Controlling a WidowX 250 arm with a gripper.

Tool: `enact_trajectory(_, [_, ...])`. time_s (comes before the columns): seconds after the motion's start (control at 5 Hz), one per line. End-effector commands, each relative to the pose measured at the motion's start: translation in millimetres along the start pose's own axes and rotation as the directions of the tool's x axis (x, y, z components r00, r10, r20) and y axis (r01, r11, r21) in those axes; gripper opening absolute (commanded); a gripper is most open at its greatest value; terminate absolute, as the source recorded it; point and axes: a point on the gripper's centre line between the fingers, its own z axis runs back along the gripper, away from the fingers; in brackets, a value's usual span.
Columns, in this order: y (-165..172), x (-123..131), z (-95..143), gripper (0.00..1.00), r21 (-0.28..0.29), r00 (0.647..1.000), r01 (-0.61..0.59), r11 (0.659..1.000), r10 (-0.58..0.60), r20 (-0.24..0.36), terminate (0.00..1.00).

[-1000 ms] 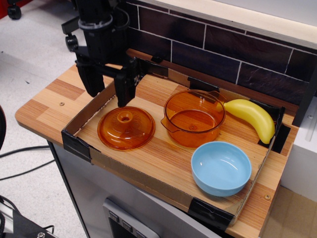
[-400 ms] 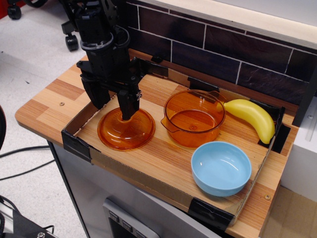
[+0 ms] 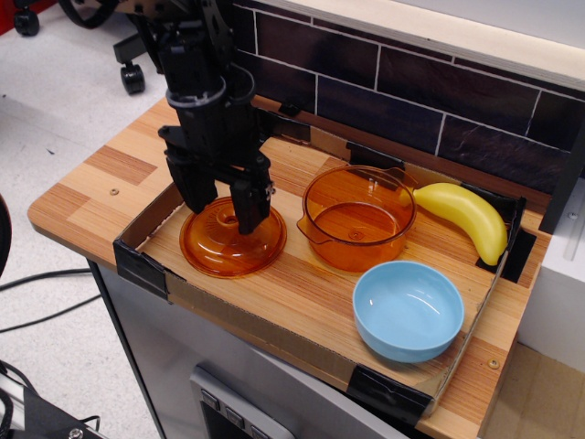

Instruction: Put lid on pot

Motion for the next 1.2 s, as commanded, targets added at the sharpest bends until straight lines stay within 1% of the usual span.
enact_trajectory(0.0, [5.7, 3.8, 3.4, 0.0, 0.031, 0.999, 0.016, 0.999, -0.018, 0.051, 0.0])
enact_trajectory(0.2, [8.7, 3.8, 12.5, 0.0, 0.042, 0.998, -0.012, 0.999, 0.01, 0.055, 0.0])
enact_trajectory(0.4, [13.1, 3.8, 25.4, 0.0, 0.07, 0.999, -0.007, 0.998, 0.004, 0.04, 0.0])
enact_trajectory(0.6, [11.7, 1.7, 48.8, 0.0, 0.085, 1.0, -0.017, 0.996, 0.015, 0.028, 0.0])
enact_trajectory(0.8, [1.9, 0.4, 65.5, 0.0, 0.097, 0.998, -0.056, 0.994, 0.052, 0.041, 0.0])
enact_trajectory(1.0, [-11.2, 3.6, 71.0, 0.0, 0.086, 0.996, -0.071, 0.994, 0.066, 0.058, 0.0])
